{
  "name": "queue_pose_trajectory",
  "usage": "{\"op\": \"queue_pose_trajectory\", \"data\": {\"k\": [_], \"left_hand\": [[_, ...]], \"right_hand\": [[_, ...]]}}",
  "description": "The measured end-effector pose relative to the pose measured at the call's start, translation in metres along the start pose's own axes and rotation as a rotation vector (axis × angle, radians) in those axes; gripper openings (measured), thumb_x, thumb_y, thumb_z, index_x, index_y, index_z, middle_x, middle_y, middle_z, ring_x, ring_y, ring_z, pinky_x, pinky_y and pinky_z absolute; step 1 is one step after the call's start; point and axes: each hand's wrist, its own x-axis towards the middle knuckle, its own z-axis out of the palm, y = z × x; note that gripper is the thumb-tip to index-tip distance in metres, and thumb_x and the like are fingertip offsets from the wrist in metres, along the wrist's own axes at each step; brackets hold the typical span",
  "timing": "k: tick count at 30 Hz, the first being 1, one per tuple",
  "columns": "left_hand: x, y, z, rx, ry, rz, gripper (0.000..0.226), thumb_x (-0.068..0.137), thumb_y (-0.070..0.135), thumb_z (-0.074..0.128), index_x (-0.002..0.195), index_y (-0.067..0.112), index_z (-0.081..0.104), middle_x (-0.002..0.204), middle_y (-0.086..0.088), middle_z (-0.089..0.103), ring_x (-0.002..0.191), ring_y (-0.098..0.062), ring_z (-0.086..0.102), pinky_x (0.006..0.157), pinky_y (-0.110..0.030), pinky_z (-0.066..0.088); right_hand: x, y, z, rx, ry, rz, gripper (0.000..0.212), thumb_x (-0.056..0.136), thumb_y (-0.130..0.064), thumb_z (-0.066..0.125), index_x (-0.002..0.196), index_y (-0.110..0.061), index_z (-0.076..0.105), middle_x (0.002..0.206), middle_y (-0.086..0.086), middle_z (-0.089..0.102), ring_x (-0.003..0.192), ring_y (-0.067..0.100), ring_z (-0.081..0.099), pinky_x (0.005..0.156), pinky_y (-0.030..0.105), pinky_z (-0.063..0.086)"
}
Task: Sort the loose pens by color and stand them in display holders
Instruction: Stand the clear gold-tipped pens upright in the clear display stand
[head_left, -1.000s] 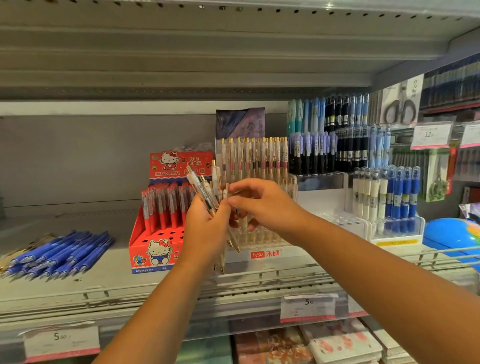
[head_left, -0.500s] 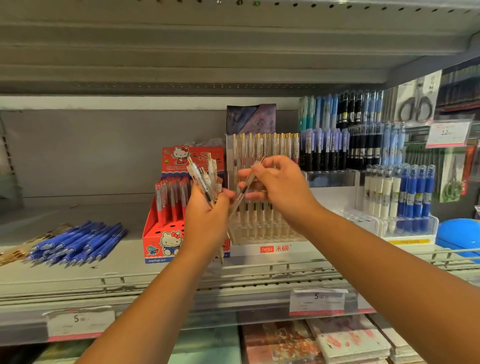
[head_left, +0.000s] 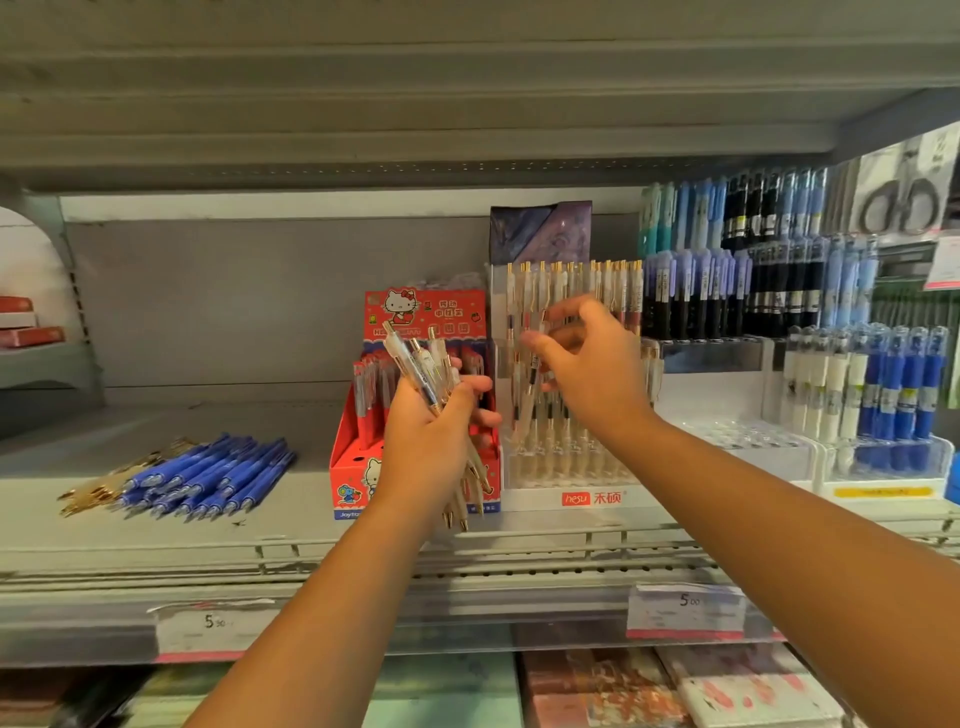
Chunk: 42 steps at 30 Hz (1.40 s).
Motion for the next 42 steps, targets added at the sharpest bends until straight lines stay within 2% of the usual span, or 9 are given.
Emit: {"op": "queue_pose_trajectory", "data": {"k": [6, 13, 22, 26, 28, 32, 36, 39, 42], "left_hand": [[0.001, -0.001, 0.0, 0.071, -0.008, 0.024, 0.011, 0.094, 0.019, 0.065, 0.105, 0.02, 0.063, 0.066, 0.005, 0.068, 0.056, -0.009, 0.062, 0.053, -0.021, 0.053], [0.0, 0.0, 0.0, 0.057, -0.023, 0.026, 0.013, 0.101, 0.022, 0.054, 0.105, 0.032, 0.062, 0.087, 0.005, 0.075, 0.065, -0.012, 0.069, 0.055, -0.022, 0.055], [0.002, -0.002, 0.0, 0.05, -0.043, 0.033, 0.023, 0.101, 0.023, 0.053, 0.124, 0.026, 0.046, 0.099, 0.012, 0.075, 0.071, -0.017, 0.072, 0.059, -0.026, 0.057], [0.002, -0.003, 0.001, 0.079, -0.072, 0.031, 0.018, 0.1, 0.021, 0.053, 0.117, 0.027, 0.051, 0.087, 0.002, 0.076, 0.074, -0.028, 0.072, 0.066, -0.042, 0.062], [0.001, -0.002, 0.002, 0.076, -0.077, 0.032, 0.013, 0.101, 0.019, 0.051, 0.112, 0.026, 0.055, 0.085, -0.001, 0.076, 0.074, -0.027, 0.072, 0.067, -0.041, 0.062], [0.001, -0.002, 0.004, 0.06, -0.077, 0.021, 0.011, 0.102, 0.015, 0.05, 0.11, 0.012, 0.058, 0.085, -0.004, 0.074, 0.068, -0.019, 0.07, 0.063, -0.037, 0.061], [0.0, -0.001, 0.005, 0.074, -0.131, 0.044, 0.016, 0.102, 0.017, 0.051, 0.112, 0.013, 0.062, 0.079, -0.006, 0.073, 0.065, -0.018, 0.068, 0.06, -0.033, 0.059], [-0.002, 0.0, 0.005, 0.085, -0.157, 0.058, 0.017, 0.102, 0.024, 0.052, 0.114, 0.018, 0.063, 0.074, -0.005, 0.073, 0.063, -0.016, 0.069, 0.058, -0.029, 0.058], [-0.003, 0.0, 0.005, 0.085, -0.179, 0.069, 0.018, 0.102, 0.023, 0.052, 0.116, 0.021, 0.062, 0.077, -0.005, 0.073, 0.066, -0.016, 0.069, 0.06, -0.028, 0.058]], "right_hand": [[-0.001, 0.009, 0.006, -0.156, -0.089, -0.022, 0.025, 0.081, -0.039, 0.077, 0.089, -0.024, 0.057, 0.076, -0.008, 0.064, 0.066, 0.01, 0.066, 0.063, 0.035, 0.059], [-0.001, 0.015, 0.009, -0.239, -0.2, -0.018, 0.022, 0.084, -0.04, 0.073, 0.095, -0.025, 0.061, 0.081, -0.007, 0.066, 0.069, 0.012, 0.068, 0.065, 0.04, 0.061], [-0.005, 0.02, 0.011, -0.32, -0.275, -0.014, 0.023, 0.084, -0.039, 0.073, 0.095, -0.026, 0.058, 0.074, -0.008, 0.067, 0.059, 0.003, 0.065, 0.065, 0.033, 0.06], [-0.007, 0.019, 0.007, -0.385, -0.248, -0.063, 0.028, 0.088, -0.04, 0.068, 0.107, -0.019, 0.066, 0.078, -0.01, 0.063, 0.071, 0.007, 0.062, 0.07, 0.036, 0.059], [-0.007, 0.016, 0.005, -0.388, -0.195, -0.089, 0.028, 0.091, -0.036, 0.066, 0.111, -0.017, 0.068, 0.075, -0.012, 0.059, 0.069, 0.002, 0.057, 0.066, 0.027, 0.054], [-0.009, -0.005, 0.001, -0.15, -0.151, 0.007, 0.018, 0.093, -0.029, 0.064, 0.108, -0.021, 0.067, 0.077, -0.011, 0.061, 0.069, 0.0, 0.056, 0.058, 0.009, 0.038], [-0.013, -0.024, -0.002, 0.23, -0.401, 0.169, 0.015, 0.091, -0.016, 0.065, 0.104, -0.02, 0.071, 0.087, 0.0, 0.071, 0.067, 0.012, 0.067, 0.052, 0.021, 0.051], [-0.015, -0.027, -0.003, 0.335, -0.525, 0.244, 0.017, 0.09, -0.012, 0.068, 0.107, -0.016, 0.07, 0.08, 0.004, 0.072, 0.06, 0.016, 0.065, 0.051, 0.02, 0.05], [-0.014, -0.023, -0.007, 0.388, -0.555, 0.28, 0.019, 0.087, -0.011, 0.071, 0.106, -0.014, 0.07, 0.081, 0.006, 0.072, 0.066, 0.021, 0.065, 0.055, 0.024, 0.052]]}}
